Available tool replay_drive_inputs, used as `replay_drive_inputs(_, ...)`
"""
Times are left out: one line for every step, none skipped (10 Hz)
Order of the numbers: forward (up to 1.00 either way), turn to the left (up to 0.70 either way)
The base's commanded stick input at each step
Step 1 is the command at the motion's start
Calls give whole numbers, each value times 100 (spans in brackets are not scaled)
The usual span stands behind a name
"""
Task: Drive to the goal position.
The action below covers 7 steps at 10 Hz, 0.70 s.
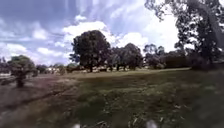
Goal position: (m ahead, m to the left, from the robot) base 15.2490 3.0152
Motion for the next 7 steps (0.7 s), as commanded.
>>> replay_drive_inputs(70,0)
replay_drive_inputs(70,0)
replay_drive_inputs(70,0)
replay_drive_inputs(70,0)
replay_drive_inputs(70,0)
replay_drive_inputs(70,0)
replay_drive_inputs(70,0)
